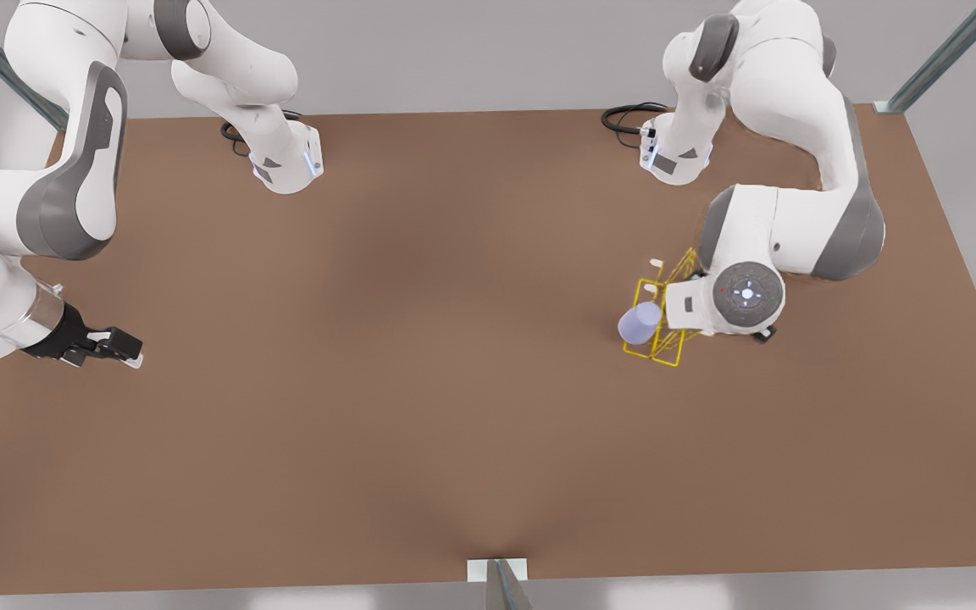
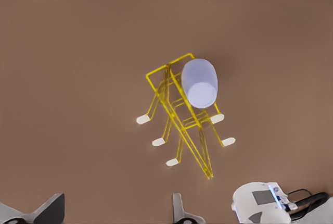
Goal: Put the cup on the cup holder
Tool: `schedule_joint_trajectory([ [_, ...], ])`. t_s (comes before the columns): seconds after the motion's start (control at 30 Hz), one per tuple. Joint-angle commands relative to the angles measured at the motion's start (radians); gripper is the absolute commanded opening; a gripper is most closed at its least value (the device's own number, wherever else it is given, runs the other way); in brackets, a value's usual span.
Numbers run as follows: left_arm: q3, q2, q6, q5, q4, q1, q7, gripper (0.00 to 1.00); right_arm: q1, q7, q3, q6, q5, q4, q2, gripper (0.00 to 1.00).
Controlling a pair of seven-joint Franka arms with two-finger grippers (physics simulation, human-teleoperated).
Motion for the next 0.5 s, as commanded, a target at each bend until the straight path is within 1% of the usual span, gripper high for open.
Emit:
schedule_joint_trajectory([
  [0.0,-0.063,-0.12,0.228,-0.146,-0.077,0.139,-0.663,1.0,0.0,-0.001,0.0,0.0,0.001,0.001,-0.001,1.0],
  [0.03,-0.106,-0.154,0.268,-0.111,-0.096,0.202,-0.661,1.0,0.0,-0.001,0.0,0.0,0.001,0.001,-0.001,1.0],
  [0.07,-0.108,-0.169,0.282,-0.103,-0.099,0.203,-0.664,1.0,-0.001,-0.001,0.0,0.0,0.001,0.001,-0.001,1.0],
  [0.13,-0.123,-0.212,0.357,-0.08,-0.197,0.202,-0.668,1.0,-0.001,-0.001,0.0,0.0,0.001,0.001,-0.001,1.0],
  [0.2,-0.129,-0.232,0.415,-0.081,-0.246,0.203,-0.703,1.0,-0.001,-0.001,0.0,0.0,0.001,0.001,-0.001,1.0],
  [0.27,-0.129,-0.235,0.411,-0.092,-0.249,0.205,-0.821,1.0,0.0,-0.001,0.0,0.0,0.001,0.001,0.0,1.0],
  [0.3,-0.152,-0.275,0.416,-0.109,-0.306,0.243,-0.849,1.0,0.0,-0.001,0.0,0.0,0.001,0.001,-0.001,1.0],
  [0.37,-0.27,-0.275,0.411,-0.103,-0.306,0.337,-0.913,1.0,0.0,-0.001,0.0,0.0,-0.001,0.001,0.0,1.0],
  [0.47,-0.276,-0.277,0.408,-0.098,-0.306,0.34,-0.915,1.0,0.0,-0.001,0.0,0.0,0.001,0.001,-0.001,1.0],
])
